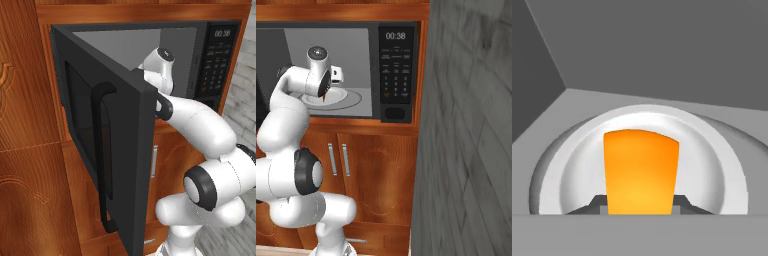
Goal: Pick the cheese from the counter and place it in the microwave. Then turn on the microwave.
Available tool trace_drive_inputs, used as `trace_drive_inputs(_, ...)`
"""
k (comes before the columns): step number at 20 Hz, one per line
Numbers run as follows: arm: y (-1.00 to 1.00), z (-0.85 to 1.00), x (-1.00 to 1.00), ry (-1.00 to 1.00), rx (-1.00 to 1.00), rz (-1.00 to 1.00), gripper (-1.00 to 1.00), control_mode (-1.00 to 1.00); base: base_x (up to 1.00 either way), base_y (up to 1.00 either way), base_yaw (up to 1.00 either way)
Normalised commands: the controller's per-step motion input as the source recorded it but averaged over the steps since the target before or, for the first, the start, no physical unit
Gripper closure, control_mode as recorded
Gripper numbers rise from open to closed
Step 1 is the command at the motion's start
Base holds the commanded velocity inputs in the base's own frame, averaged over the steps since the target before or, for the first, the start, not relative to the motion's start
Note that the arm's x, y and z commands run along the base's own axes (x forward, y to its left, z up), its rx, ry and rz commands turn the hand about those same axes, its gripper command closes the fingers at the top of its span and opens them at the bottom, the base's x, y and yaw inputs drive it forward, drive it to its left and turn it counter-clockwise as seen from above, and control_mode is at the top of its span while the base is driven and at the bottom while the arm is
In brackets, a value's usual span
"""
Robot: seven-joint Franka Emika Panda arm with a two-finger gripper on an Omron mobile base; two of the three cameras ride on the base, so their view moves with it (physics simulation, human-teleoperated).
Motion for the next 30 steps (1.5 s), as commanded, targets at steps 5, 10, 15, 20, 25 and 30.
trace_drive_inputs(5, 0.06, -0.15, 0.34, 0.02, 0.0, 0.0, 1.0, -1.0, 0.0, 0.0, 0.0)
trace_drive_inputs(10, 0.11, -0.18, 0.36, 0.03, 0.0, 0.0, 1.0, -1.0, 0.0, 0.0, 0.0)
trace_drive_inputs(15, 0.07, -0.18, 0.27, 0.02, 0.0, 0.0, -1.0, -1.0, 0.0, 0.0, 0.0)
trace_drive_inputs(20, 0.05, -0.05, 0.09, 0.0, 0.0, 0.0, -1.0, -1.0, 0.0, 0.0, 0.0)
trace_drive_inputs(25, 0.0, 0.0, 0.0, 0.0, 0.0, 0.0, -1.0, -1.0, 0.0, 0.0, 0.0)
trace_drive_inputs(30, 0.0, 0.0, -0.31, -0.07, 0.0, 0.0, -1.0, -1.0, 0.0, 0.0, 0.0)
